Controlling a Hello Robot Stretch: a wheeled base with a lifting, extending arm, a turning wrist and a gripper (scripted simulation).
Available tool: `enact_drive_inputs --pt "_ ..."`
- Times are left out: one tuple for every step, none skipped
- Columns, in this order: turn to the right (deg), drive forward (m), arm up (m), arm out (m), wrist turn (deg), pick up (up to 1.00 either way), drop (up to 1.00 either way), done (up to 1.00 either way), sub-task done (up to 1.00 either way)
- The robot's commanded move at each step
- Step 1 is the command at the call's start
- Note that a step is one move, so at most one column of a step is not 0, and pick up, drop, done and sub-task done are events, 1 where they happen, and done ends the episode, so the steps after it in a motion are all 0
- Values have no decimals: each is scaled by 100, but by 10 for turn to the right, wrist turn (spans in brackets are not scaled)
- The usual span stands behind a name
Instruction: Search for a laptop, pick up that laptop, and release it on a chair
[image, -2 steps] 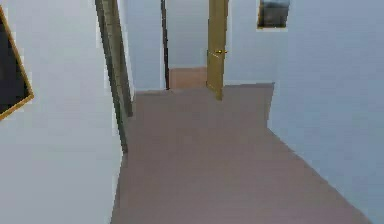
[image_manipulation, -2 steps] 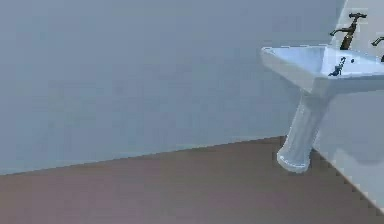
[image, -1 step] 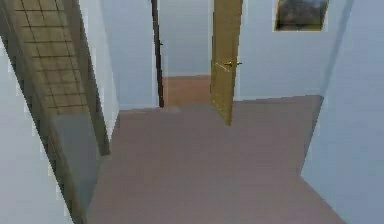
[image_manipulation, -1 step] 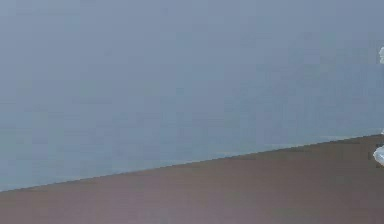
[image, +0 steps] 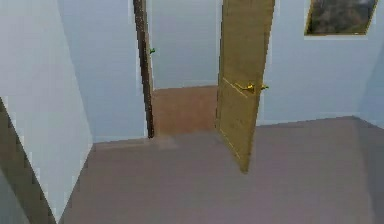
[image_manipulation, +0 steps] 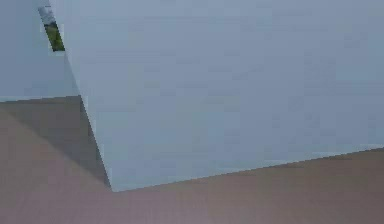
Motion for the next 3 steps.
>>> enact_drive_inputs --pt "-30 0 0 0 0 0 0 0 0" --pt "0 100 0 0 0 0 0 0 0" --pt "0 100 0 0 0 0 0 0 0"
